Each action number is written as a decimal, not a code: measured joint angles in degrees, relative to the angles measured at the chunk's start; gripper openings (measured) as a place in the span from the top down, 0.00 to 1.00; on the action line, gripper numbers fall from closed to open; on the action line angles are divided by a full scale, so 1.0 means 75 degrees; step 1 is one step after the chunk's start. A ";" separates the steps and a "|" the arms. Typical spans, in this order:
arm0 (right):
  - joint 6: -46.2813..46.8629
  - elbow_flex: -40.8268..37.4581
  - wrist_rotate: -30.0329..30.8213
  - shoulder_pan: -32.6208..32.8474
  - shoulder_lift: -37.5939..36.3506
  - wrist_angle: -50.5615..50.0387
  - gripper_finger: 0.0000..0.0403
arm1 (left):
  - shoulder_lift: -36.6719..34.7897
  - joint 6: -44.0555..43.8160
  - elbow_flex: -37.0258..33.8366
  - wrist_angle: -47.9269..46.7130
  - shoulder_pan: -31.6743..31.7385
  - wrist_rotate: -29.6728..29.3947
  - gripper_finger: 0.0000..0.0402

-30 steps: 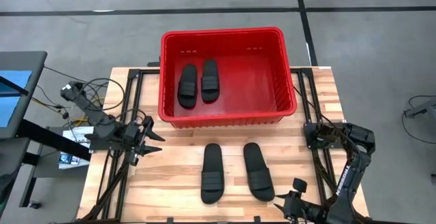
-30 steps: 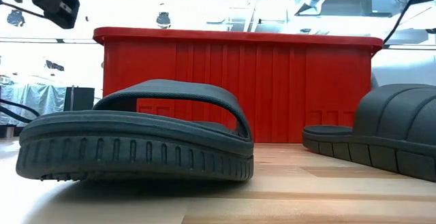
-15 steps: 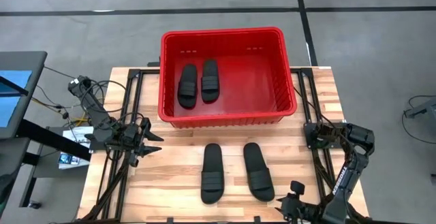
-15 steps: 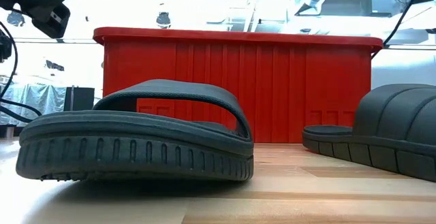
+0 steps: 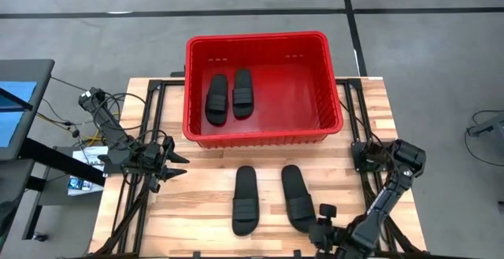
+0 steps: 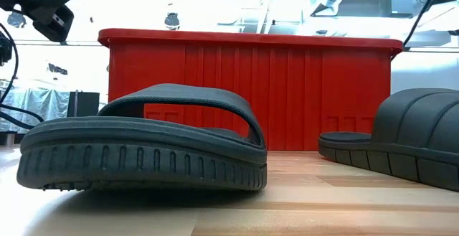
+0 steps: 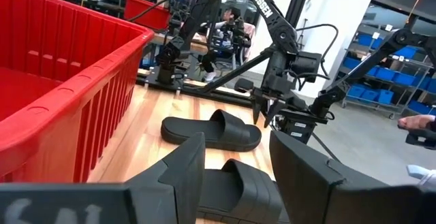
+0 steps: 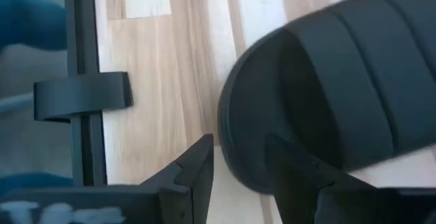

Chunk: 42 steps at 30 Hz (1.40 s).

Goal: Pick and place slides into bin
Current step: Put the right slide into the bin

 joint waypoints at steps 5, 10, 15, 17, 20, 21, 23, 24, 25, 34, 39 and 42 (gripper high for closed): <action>-0.0616 0.0000 -0.0403 -0.0246 0.0000 0.0259 0.70 | 0.0000 -0.0003 0.0000 -0.0009 0.0000 -0.0002 0.61; -0.0718 0.0000 -0.0795 -0.0361 0.0000 0.0282 0.70 | 0.0000 -0.0006 -0.0001 -0.0012 0.0000 -0.0001 0.61; -0.0856 0.0000 -0.0902 -0.0395 0.0000 0.0282 0.70 | 0.0000 -0.0052 0.0000 -0.0020 0.0000 -0.0002 0.61; -0.0904 0.0000 -0.0900 -0.0417 0.0000 0.0279 0.70 | 0.0003 -0.0052 0.0000 -0.0020 0.0000 0.0001 0.61; -0.0961 0.0006 -0.0879 -0.0460 0.0060 0.0287 0.70 | 0.0003 -0.0055 0.0000 -0.0022 0.0000 0.0001 0.61; -0.1039 0.0009 -0.0896 -0.0496 0.0121 0.0320 0.70 | 0.0003 -0.0060 0.0000 -0.0020 0.0000 0.0001 0.61; -0.1152 0.0003 -0.0897 -0.0484 0.0330 0.0310 0.70 | 0.0003 -0.0124 0.0000 -0.0023 0.0000 0.0003 0.61; -0.1171 0.0006 -0.0890 -0.0487 0.0464 0.0352 0.70 | 0.0003 -0.0181 0.0000 -0.0029 0.0000 0.0003 0.61; -0.1190 0.0013 -0.0866 -0.0494 0.0595 0.0402 0.70 | 0.0003 -0.0242 0.0000 -0.0048 0.0001 0.0002 0.61; -0.0953 0.0076 -0.0463 -0.0461 0.1128 0.0283 0.73 | 0.0005 -0.1101 0.0000 -0.0376 0.0000 0.0377 0.61; -0.0850 0.0035 -0.0528 -0.0473 0.0949 0.0296 0.92 | 0.0079 -0.1506 0.0000 -0.0458 0.0003 0.0540 0.61; -0.0847 0.0011 -0.0617 -0.0486 0.0808 0.0345 0.96 | 0.0112 -0.1590 0.0000 -0.0509 0.0003 0.0539 0.61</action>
